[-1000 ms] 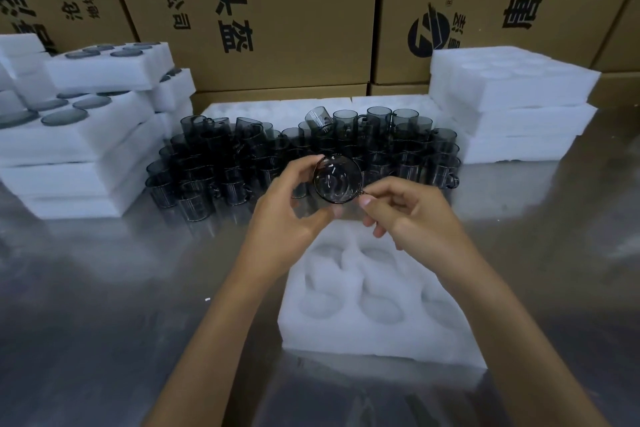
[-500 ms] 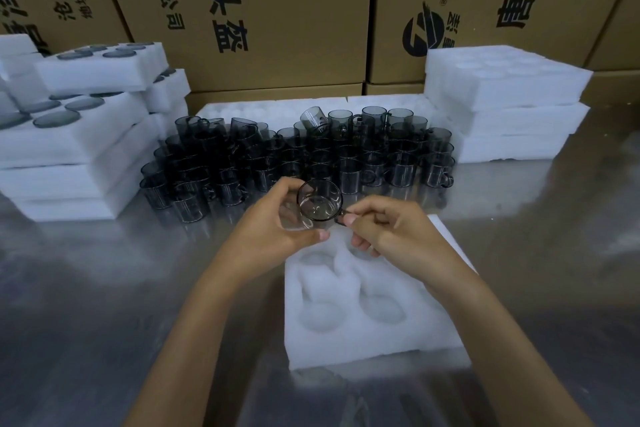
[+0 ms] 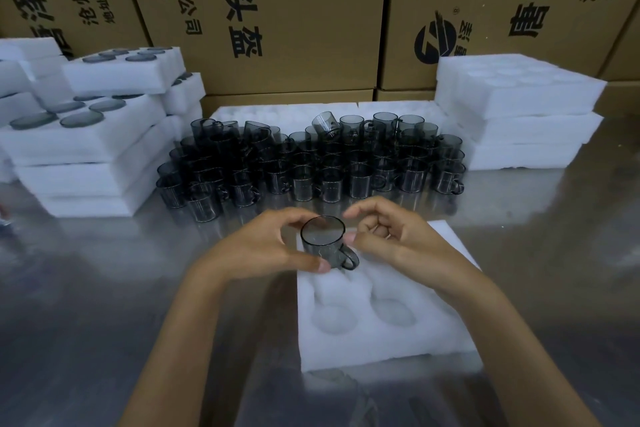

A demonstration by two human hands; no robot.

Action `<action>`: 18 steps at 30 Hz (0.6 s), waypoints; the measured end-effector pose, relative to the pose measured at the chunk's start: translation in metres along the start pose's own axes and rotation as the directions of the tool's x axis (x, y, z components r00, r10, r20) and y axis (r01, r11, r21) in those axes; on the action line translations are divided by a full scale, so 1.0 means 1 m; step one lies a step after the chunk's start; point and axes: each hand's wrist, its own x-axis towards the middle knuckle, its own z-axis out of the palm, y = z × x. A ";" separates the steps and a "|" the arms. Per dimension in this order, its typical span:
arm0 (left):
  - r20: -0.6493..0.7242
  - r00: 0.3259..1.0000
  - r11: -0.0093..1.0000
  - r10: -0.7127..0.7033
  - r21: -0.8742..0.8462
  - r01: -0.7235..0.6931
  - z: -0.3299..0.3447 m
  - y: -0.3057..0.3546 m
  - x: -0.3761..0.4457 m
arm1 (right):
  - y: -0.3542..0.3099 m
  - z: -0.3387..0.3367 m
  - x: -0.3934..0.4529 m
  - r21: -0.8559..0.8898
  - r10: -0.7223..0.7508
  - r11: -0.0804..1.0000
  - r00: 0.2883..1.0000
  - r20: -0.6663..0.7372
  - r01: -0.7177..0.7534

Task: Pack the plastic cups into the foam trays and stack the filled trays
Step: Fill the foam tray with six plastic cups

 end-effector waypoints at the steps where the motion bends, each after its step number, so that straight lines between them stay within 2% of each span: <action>1: 0.014 1.000 1.000 0.005 -0.002 -0.005 0.000 -0.001 0.000 | 0.001 0.000 0.001 -0.025 -0.007 1.000 1.000 0.005 0.008; 6: 0.107 0.994 1.000 0.007 -0.030 -0.004 -0.001 -0.004 0.000 | 0.006 -0.001 0.002 -0.173 -0.038 0.984 0.998 0.047 0.046; 12: 0.192 0.978 0.997 -0.075 0.006 0.075 0.000 -0.006 0.002 | 0.011 -0.001 0.003 -0.266 -0.019 0.964 1.000 0.022 0.024; 15: 0.195 0.975 0.993 -0.105 -0.037 0.114 0.004 -0.009 0.004 | 0.013 0.003 0.003 -0.389 -0.018 0.921 0.999 0.031 0.028; 18: 0.196 0.968 0.966 -0.157 -0.173 0.191 0.006 -0.011 0.004 | 0.013 0.005 0.002 -0.396 -0.017 0.918 1.000 0.016 0.022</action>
